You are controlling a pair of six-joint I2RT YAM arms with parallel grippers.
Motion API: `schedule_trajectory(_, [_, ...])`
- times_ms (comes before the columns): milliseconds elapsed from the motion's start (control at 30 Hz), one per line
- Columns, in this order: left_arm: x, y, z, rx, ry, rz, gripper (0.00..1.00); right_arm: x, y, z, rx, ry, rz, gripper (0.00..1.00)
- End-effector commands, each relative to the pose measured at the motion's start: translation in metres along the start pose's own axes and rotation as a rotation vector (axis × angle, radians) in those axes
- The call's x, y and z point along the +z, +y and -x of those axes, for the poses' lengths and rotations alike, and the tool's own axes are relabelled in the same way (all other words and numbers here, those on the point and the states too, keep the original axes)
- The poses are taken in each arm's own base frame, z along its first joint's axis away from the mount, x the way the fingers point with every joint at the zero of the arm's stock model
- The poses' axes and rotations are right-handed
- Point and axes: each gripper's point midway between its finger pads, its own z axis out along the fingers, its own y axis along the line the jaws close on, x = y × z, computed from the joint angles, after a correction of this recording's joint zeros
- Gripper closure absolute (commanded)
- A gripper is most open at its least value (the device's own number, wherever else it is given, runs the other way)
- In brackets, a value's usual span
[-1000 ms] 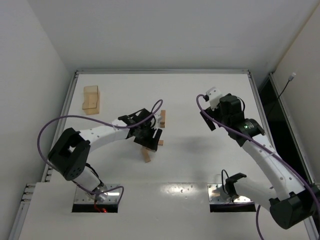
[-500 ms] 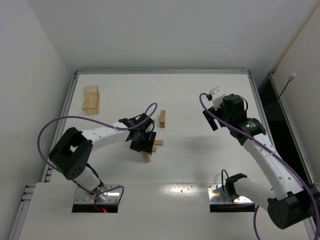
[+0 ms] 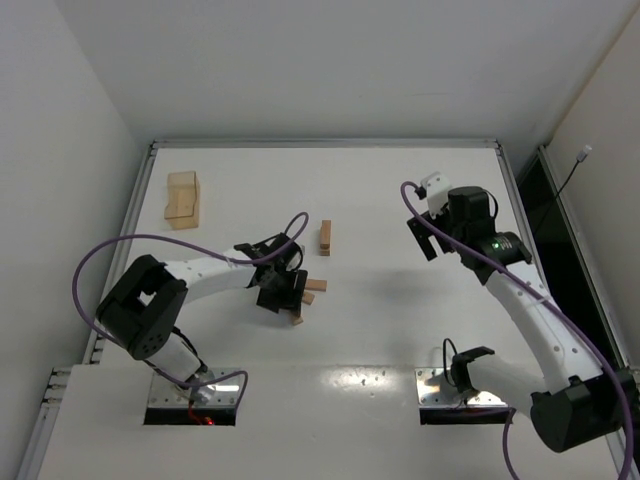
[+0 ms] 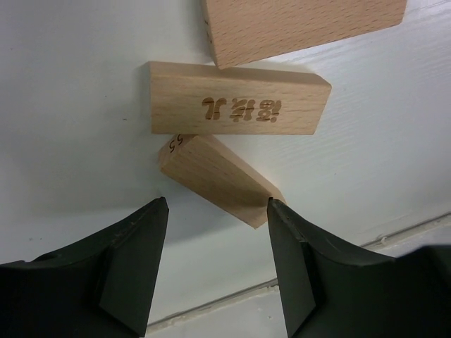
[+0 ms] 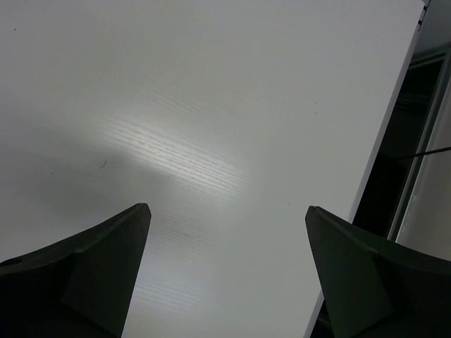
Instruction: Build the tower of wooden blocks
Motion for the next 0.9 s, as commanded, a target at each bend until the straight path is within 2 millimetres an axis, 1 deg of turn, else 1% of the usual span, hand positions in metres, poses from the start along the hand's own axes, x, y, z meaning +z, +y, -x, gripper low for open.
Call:
schedule_trajectory(0, [-0.007, -0.008, 0.009, -0.005, -0.043, -0.044, 0.45, -0.002, -0.004, 0.010, 0.015, -0.030, 0.003, 0.10])
schedule_trajectory(33, [-0.010, -0.009, 0.011, -0.003, -0.055, -0.050, 0.46, 0.002, 0.000, 0.006, 0.012, -0.018, 0.022, 0.10])
schedule_trajectory(67, [-0.013, -0.012, 0.015, 0.000, -0.076, -0.062, 0.46, 0.002, 0.001, 0.006, 0.012, -0.018, 0.022, 0.10])
schedule_trajectory(133, [-0.017, -0.012, 0.014, 0.002, -0.087, -0.068, 0.46, 0.005, 0.003, 0.005, 0.025, -0.014, 0.041, 0.10])
schedule_trajectory(200, [-0.017, -0.013, 0.017, 0.003, -0.098, -0.073, 0.46, 0.005, 0.005, 0.006, 0.026, -0.019, 0.054, 0.10])
schedule_trajectory(233, [-0.017, -0.014, 0.017, -0.006, -0.097, -0.074, 0.46, 0.003, 0.004, 0.009, 0.027, -0.027, 0.051, 0.10])
schedule_trajectory(267, [-0.014, -0.013, 0.016, -0.007, -0.088, -0.069, 0.46, 0.006, 0.006, 0.009, 0.025, -0.022, 0.064, 0.10])
schedule_trajectory(300, [-0.014, -0.013, 0.016, -0.007, -0.088, -0.069, 0.46, 0.004, 0.006, 0.013, 0.027, -0.035, 0.069, 0.10])
schedule_trajectory(467, [-0.003, -0.008, 0.009, -0.014, -0.044, -0.045, 0.46, 0.004, 0.007, 0.011, 0.026, -0.026, 0.073, 0.10])
schedule_trajectory(500, [-0.003, -0.008, 0.009, -0.014, -0.044, -0.045, 0.46, 0.004, 0.005, 0.010, 0.042, -0.023, 0.066, 0.10])
schedule_trajectory(533, [0.000, -0.005, 0.008, -0.016, -0.039, -0.030, 0.46, 0.003, 0.003, 0.013, 0.043, -0.031, 0.063, 0.10])
schedule_trajectory(567, [-0.001, -0.007, 0.011, -0.015, -0.047, -0.034, 0.46, 0.003, 0.003, 0.013, 0.043, -0.031, 0.063, 0.10])
schedule_trajectory(600, [0.006, -0.003, 0.007, -0.019, -0.022, -0.020, 0.46, 0.003, 0.005, 0.014, 0.043, -0.034, 0.072, 0.10])
schedule_trajectory(667, [0.008, -0.004, 0.012, -0.019, -0.023, -0.010, 0.46, 0.004, 0.001, 0.015, 0.049, -0.031, 0.065, 0.10])
schedule_trajectory(733, [0.014, -0.001, 0.008, -0.031, -0.002, 0.001, 0.46, 0.004, 0.004, 0.013, 0.048, -0.025, 0.078, 0.10])
schedule_trajectory(800, [0.020, -0.004, 0.005, -0.026, 0.026, 0.001, 0.46, 0.004, 0.001, 0.012, 0.054, -0.021, 0.071, 0.10])
schedule_trajectory(833, [0.018, -0.006, 0.009, -0.024, 0.015, -0.005, 0.46, 0.006, 0.002, 0.011, 0.053, -0.013, 0.075, 0.10])
schedule_trajectory(867, [0.022, -0.006, 0.009, -0.025, 0.020, -0.002, 0.46, 0.006, 0.002, 0.011, 0.053, -0.013, 0.075, 0.10])
